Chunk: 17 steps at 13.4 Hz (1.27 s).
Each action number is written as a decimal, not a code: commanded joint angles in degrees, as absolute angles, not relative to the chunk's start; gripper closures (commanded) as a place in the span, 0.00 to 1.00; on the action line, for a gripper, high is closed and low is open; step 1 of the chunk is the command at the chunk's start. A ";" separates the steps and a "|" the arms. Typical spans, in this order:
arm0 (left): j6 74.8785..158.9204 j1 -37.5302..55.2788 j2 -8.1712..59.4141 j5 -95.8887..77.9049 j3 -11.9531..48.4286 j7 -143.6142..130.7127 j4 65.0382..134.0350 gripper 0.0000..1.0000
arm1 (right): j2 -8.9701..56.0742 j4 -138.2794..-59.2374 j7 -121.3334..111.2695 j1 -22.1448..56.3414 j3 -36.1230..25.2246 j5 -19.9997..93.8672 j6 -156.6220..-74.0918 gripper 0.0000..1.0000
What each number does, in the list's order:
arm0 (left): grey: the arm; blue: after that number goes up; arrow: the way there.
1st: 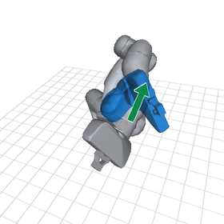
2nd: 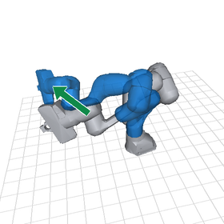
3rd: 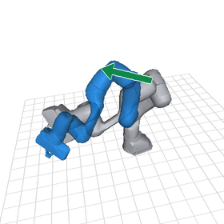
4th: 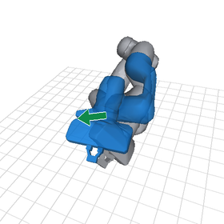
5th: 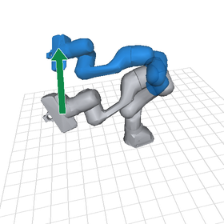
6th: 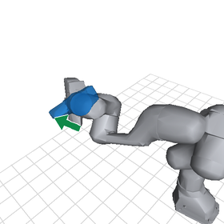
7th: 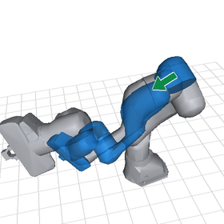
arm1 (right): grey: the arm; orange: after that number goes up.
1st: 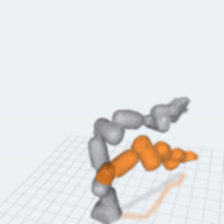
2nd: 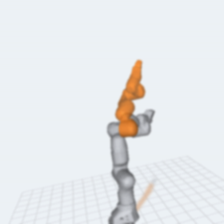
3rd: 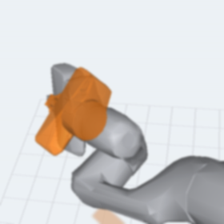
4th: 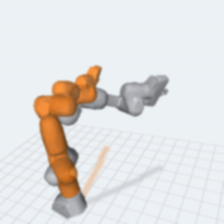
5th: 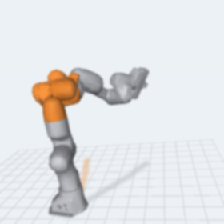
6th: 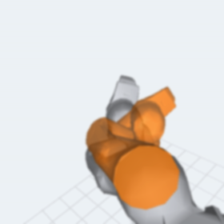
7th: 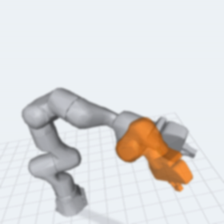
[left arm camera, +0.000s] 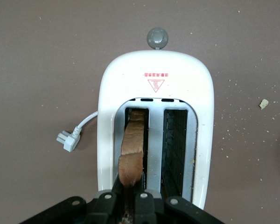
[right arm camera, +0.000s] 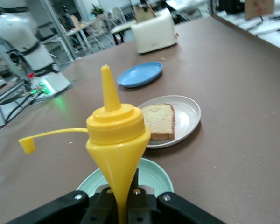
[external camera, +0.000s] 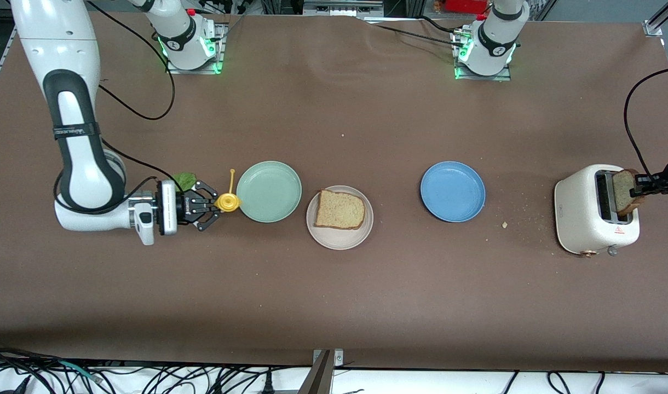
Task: Make sandwich in beige plate with both arms
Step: 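Return the mustard bottle beside the lettuce leaf with the right gripper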
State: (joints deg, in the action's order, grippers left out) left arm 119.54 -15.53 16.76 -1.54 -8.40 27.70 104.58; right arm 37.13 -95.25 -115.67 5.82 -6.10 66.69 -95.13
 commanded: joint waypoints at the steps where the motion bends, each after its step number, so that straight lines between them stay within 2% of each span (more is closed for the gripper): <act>1: 119.53 -16.00 16.08 -0.44 -8.09 28.92 105.47 1.00 | 38.92 -96.15 -125.21 -0.16 -5.10 68.64 -87.30 1.00; 4: 119.27 -16.00 16.08 -0.44 -8.09 29.00 104.94 1.00 | 43.84 -96.15 -136.19 -3.42 -5.10 70.05 -81.57 1.00; 7: 119.18 -15.91 16.08 -0.35 -8.00 29.44 104.24 1.00 | 47.45 -96.24 -143.25 -3.69 -5.01 70.05 -81.21 1.00; 12: 117.86 -15.91 16.00 -0.35 -8.00 29.79 102.31 1.00 | 49.04 -97.12 -145.98 -3.96 -5.10 69.96 -81.30 1.00; 15: 113.57 -15.47 16.00 -0.35 -7.91 29.88 99.24 1.00 | 50.01 -97.12 -147.48 -3.96 -5.10 69.96 -81.48 1.00; 16: 112.77 -15.38 16.00 -0.35 -7.91 29.88 98.53 1.00 | 50.01 -97.03 -147.48 -3.96 -5.10 69.87 -81.39 0.84; 17: 111.81 -15.29 16.00 -0.35 -7.91 29.80 97.66 1.00 | 49.92 -96.94 -147.31 -3.87 -5.10 69.87 -81.30 0.56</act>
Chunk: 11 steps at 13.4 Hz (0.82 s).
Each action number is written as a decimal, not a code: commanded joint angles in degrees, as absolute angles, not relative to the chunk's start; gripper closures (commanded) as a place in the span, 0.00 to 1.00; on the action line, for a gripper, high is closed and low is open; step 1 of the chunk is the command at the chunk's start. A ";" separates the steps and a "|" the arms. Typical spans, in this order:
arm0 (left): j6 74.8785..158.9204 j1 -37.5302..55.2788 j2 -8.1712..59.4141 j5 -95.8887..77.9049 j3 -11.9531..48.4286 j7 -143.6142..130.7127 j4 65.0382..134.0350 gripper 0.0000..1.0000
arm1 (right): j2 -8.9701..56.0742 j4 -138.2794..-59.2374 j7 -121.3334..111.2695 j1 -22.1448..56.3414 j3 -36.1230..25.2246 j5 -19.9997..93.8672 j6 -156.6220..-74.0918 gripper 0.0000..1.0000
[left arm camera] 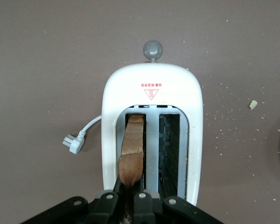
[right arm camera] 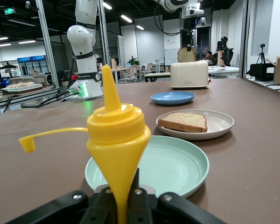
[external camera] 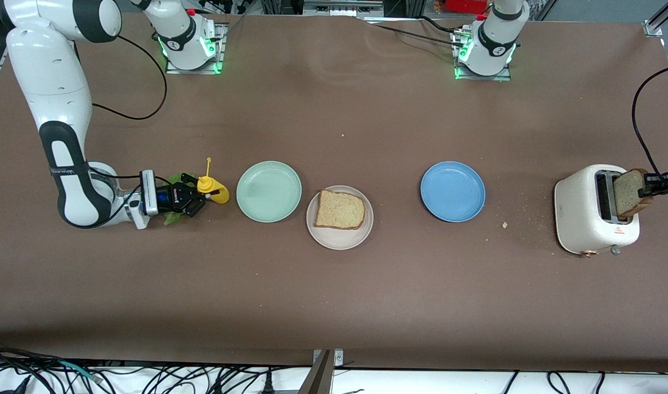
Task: Make sandwich in beige plate with both arms
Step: 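Return the mustard bottle beside the lettuce leaf with the right gripper, then lift the second slice with the left gripper while the right gripper releases the mustard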
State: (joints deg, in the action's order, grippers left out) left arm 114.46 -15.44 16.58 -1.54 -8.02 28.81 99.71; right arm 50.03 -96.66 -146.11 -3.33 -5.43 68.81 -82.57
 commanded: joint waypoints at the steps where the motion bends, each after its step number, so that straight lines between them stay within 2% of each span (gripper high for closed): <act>1: 110.06 -15.21 16.00 -0.35 -7.91 29.79 96.08 1.00 | 49.92 -96.94 -147.13 -3.95 -5.10 69.79 -81.21 0.29; 4: 104.95 -13.89 16.08 -0.44 -7.91 29.62 91.86 1.00 | 49.75 -96.59 -146.87 -4.04 -5.19 69.08 -81.21 0.02; 8: 102.49 -12.31 16.08 -1.14 -7.82 29.10 89.30 1.00 | 48.17 -94.58 -142.49 -3.87 -7.73 64.18 -81.21 0.01; 11: 100.82 -9.94 16.69 -1.14 -7.82 29.18 88.86 1.00 | 43.08 -93.17 -132.05 -3.78 -9.58 57.50 -81.30 0.01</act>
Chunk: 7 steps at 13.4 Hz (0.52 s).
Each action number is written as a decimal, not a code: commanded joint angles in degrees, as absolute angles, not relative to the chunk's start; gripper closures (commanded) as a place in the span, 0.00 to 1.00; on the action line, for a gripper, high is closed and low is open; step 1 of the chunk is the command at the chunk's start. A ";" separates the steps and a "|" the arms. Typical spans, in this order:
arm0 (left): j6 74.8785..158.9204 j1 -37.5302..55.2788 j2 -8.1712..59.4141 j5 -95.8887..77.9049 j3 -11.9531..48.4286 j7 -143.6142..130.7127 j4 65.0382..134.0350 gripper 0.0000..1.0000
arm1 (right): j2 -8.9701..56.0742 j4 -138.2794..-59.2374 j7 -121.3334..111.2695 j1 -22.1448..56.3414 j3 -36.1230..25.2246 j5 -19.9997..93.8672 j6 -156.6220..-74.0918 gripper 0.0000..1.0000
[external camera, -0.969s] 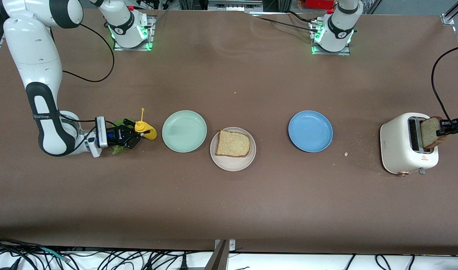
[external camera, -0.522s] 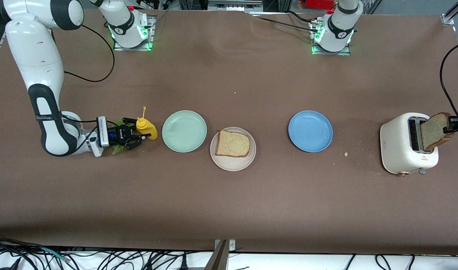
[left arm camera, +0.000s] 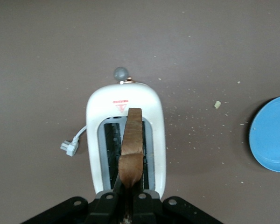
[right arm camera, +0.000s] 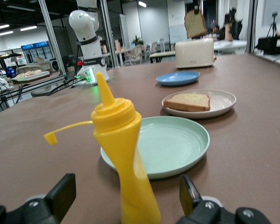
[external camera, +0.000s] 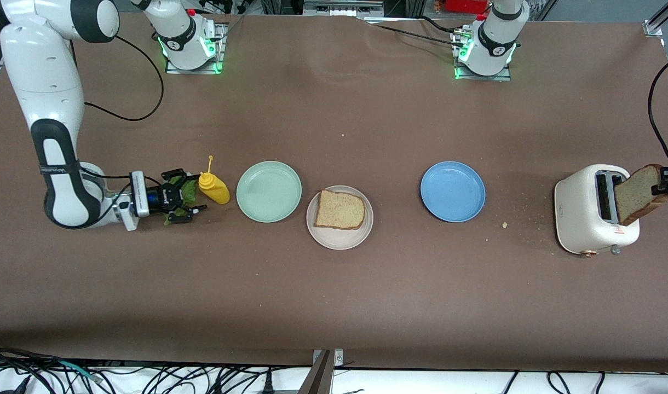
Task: Make sandwich in beige plate with both arms
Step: 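Lift the second slice with the left gripper while the right gripper releases the mustard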
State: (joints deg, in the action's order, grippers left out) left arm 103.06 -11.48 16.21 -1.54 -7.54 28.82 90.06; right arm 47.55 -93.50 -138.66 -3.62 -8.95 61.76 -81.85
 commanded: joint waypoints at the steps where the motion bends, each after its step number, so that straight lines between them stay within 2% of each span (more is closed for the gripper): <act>1: 100.29 -8.89 17.05 -1.49 -7.74 29.18 88.86 1.00 | 41.41 -92.82 -128.01 -3.78 -9.84 55.65 -81.30 0.01; 7: 96.86 -4.41 17.75 -9.22 -7.82 28.92 88.24 1.00 | 33.06 -92.72 -103.67 -3.17 -10.37 41.43 -88.05 0.02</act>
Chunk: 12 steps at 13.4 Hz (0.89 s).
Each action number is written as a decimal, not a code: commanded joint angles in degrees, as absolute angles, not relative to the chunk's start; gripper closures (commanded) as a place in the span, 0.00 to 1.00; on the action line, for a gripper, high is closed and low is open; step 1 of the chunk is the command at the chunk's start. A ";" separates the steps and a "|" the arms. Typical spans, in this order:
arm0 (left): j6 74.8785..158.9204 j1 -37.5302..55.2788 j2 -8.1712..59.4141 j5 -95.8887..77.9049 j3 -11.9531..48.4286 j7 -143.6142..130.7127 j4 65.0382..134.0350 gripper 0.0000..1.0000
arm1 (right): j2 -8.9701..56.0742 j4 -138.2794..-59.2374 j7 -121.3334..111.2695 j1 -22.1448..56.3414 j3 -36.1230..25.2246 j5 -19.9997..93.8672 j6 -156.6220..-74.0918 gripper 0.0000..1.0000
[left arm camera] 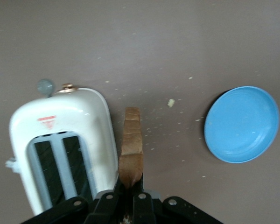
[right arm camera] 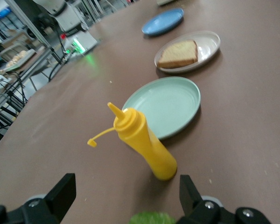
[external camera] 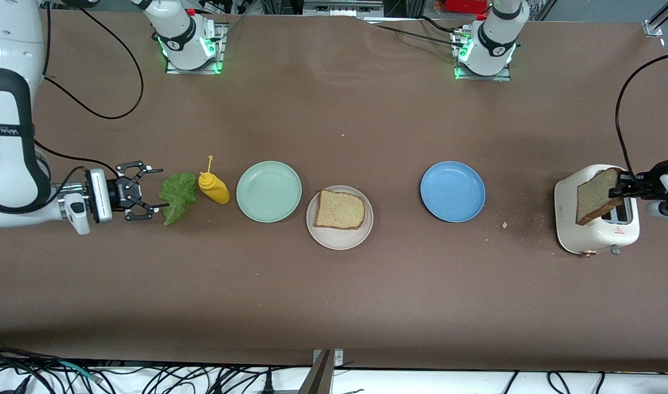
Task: Make sandwich in beige plate with both arms
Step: 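Lift the second slice with the left gripper while the right gripper releases the mustard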
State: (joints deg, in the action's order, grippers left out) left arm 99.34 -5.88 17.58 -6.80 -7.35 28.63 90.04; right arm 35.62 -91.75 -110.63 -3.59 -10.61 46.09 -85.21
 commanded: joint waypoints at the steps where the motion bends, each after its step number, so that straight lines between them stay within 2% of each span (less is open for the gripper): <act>1: 96.25 -3.26 17.84 -9.23 -7.82 28.48 88.16 1.00 | 31.92 -92.72 -99.27 -2.38 -10.37 38.35 -89.63 0.02; 4: 93.18 -2.03 17.75 -11.15 -7.74 28.30 87.89 1.00 | 30.94 -92.81 -90.11 -1.32 -10.37 31.49 -93.68 0.02; 7: 86.41 -1.50 17.75 -11.86 -7.30 28.21 83.59 1.00 | 30.94 -93.08 -79.15 1.22 -10.46 25.07 -97.29 0.02; 12: 82.71 2.28 17.58 -12.04 -6.59 23.65 81.56 1.00 | 31.64 -95.18 -57.53 4.99 -10.37 17.24 -101.60 0.02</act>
State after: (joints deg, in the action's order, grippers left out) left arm 84.35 0.92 17.53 -10.56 -6.22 25.50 82.74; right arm 32.03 -93.22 -64.82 2.83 -10.35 20.07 -99.57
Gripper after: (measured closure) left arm 0.916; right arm 0.018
